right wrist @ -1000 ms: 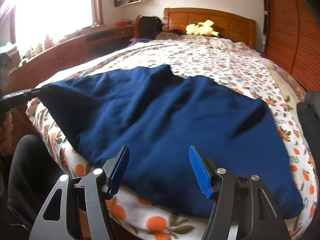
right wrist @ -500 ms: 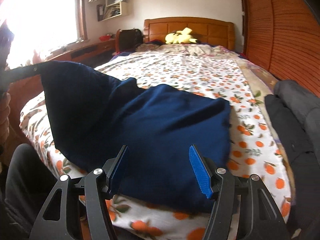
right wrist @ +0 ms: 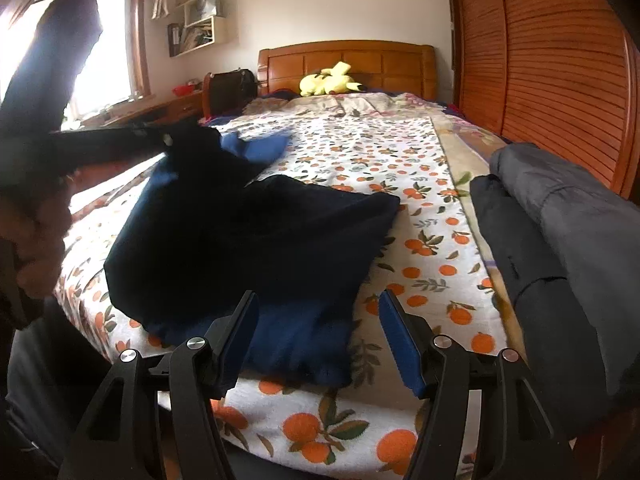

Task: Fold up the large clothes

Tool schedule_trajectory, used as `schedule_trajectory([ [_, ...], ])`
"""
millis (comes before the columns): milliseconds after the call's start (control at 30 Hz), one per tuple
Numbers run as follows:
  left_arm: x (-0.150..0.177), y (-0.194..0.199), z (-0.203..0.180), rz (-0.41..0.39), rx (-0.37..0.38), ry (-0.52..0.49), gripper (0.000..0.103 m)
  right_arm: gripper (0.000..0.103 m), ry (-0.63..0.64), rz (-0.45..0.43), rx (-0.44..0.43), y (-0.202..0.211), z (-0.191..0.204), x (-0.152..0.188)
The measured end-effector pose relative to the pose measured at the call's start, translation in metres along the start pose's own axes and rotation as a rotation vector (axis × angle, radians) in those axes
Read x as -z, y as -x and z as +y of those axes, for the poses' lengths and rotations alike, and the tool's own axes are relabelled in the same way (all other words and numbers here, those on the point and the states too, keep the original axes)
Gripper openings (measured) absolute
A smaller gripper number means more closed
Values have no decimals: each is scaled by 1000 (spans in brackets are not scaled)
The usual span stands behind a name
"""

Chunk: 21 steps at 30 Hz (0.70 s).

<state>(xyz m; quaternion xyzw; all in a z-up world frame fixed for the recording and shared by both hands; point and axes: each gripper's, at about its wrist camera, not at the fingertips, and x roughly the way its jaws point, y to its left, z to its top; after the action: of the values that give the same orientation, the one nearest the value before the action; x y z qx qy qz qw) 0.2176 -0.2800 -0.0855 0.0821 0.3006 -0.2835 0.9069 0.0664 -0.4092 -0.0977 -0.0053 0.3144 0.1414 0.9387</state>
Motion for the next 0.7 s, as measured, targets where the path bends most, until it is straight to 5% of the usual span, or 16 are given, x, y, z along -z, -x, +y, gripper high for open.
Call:
schedule_trajectory([
  [67, 2, -5, 2, 15, -18, 0, 11, 59, 2, 1, 2, 1, -2, 0],
  [133, 5, -2, 3, 8, -31, 5, 52, 59, 7, 3, 5, 0, -1, -1],
  [200, 7, 8, 8, -24, -39, 12, 71, 59, 11, 3, 7, -1, -1, -4],
  [700, 55, 47, 102, -48, -189, 98, 100, 59, 61, -20, -57, -33, 50, -40],
])
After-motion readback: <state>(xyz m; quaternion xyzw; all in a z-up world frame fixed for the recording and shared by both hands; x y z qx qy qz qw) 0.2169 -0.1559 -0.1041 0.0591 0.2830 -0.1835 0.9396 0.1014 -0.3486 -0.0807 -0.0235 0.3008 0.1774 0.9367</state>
